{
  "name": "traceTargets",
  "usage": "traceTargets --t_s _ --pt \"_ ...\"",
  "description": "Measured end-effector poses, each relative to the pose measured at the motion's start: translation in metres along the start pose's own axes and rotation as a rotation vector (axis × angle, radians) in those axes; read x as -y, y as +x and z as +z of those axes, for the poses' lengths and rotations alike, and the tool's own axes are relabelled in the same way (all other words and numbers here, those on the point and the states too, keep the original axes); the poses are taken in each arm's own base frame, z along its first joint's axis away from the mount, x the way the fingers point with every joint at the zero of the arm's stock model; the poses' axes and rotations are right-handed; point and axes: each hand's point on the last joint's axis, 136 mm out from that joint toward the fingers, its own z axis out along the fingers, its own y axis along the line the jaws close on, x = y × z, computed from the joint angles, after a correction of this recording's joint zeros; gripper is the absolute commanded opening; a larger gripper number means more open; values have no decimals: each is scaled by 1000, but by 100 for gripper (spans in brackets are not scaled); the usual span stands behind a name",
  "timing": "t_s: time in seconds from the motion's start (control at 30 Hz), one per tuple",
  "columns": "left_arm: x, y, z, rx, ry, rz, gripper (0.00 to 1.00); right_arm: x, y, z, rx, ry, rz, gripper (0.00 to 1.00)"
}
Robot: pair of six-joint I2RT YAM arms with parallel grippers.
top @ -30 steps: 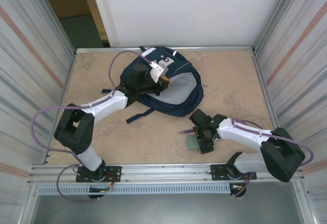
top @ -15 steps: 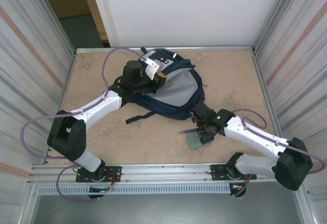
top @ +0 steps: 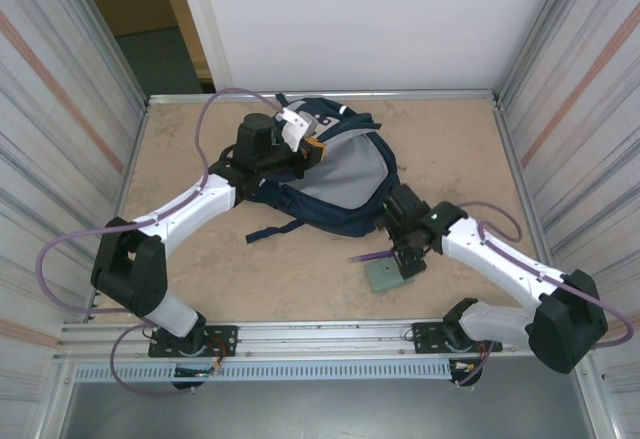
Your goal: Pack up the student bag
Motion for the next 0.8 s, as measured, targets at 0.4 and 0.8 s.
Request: traceTargets --t_s 0.4,0.8 --pt "4 7 1 -11 27 2 0 14 4 9 -10 34 16 99" --pt "37 18 3 -40 193 -15 47 -18 -28 -19 14 -136 -17 100"
